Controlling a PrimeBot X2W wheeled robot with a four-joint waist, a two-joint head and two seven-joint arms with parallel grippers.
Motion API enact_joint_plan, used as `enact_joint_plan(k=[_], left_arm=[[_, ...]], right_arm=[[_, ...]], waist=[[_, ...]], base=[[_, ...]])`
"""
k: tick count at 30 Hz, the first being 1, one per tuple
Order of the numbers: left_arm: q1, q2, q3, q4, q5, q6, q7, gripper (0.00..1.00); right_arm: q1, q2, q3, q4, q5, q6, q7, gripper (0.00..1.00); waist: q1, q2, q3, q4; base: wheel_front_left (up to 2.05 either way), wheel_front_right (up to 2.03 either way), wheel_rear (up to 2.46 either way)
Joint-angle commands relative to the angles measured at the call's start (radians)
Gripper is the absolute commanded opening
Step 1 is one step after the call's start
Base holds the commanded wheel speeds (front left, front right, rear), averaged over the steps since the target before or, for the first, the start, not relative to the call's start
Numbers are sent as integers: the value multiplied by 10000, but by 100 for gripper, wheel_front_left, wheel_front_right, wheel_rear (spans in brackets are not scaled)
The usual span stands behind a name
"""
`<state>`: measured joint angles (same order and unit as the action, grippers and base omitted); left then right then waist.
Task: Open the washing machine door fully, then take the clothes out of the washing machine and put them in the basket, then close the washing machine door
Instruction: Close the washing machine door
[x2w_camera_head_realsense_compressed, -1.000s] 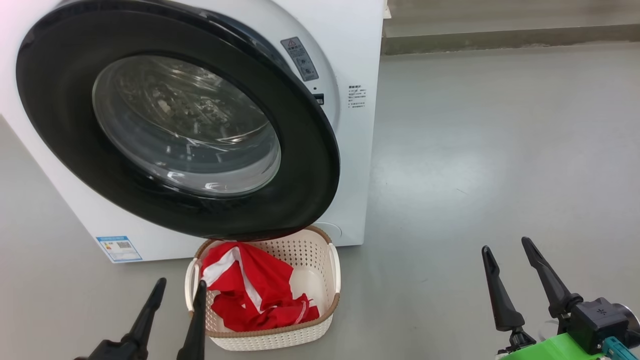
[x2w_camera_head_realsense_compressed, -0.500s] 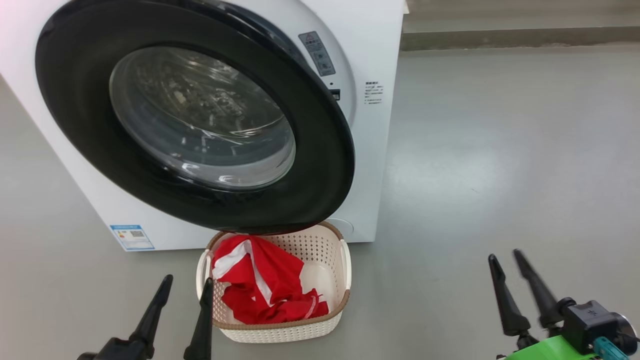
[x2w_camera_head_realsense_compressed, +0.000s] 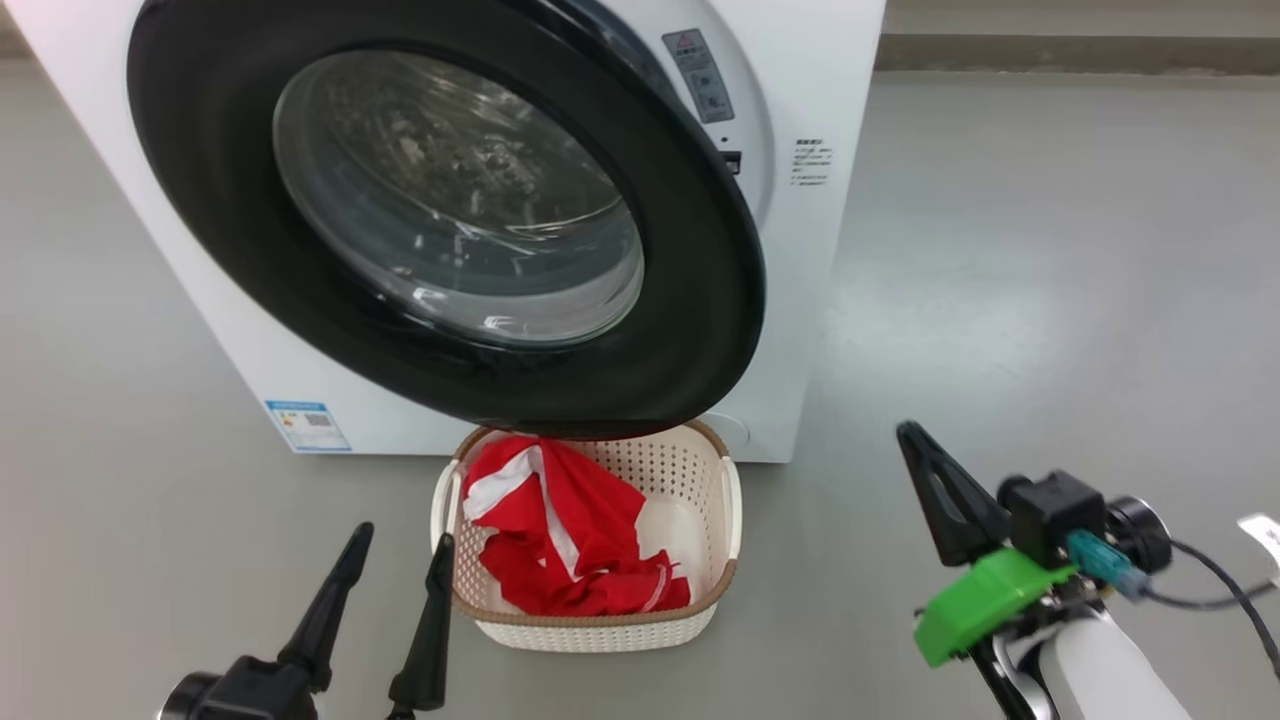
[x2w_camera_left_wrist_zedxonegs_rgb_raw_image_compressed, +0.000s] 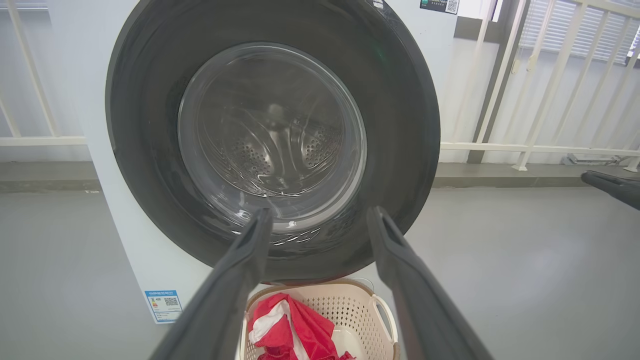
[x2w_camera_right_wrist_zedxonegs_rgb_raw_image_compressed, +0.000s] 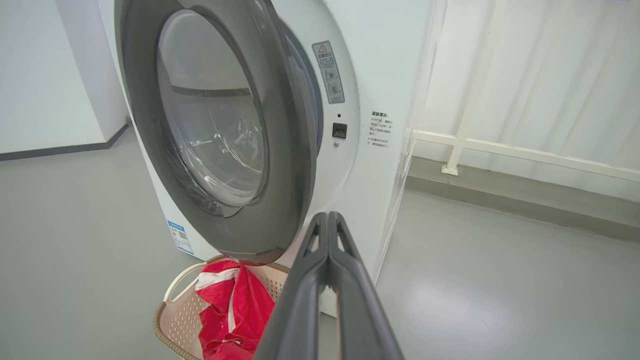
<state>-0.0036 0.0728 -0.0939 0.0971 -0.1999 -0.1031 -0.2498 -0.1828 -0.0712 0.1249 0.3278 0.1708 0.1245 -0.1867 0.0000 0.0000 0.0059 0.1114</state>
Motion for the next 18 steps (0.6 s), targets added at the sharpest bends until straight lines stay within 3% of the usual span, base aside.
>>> enact_joint_plan(k=[1, 9, 18], left_arm=[[-468, -7, 264, -317, 110, -78, -120, 100], [-682, -73, 222, -282, 95, -109, -120, 100], [-962, -128, 154, -384, 193, -80, -120, 100]], right_arm=[[-709, -178, 567, 20, 168, 62, 182, 0], [-2412, -312, 1729, 1093, 741, 62, 543, 0], [-4181, -335, 2133, 2341, 1173, 62, 367, 0]], waist=[[0, 0, 208, 286], [0, 0, 499, 840], [0, 0, 1097, 1301]], base=[[0, 0, 0], [0, 0, 0], [0, 0, 0]])
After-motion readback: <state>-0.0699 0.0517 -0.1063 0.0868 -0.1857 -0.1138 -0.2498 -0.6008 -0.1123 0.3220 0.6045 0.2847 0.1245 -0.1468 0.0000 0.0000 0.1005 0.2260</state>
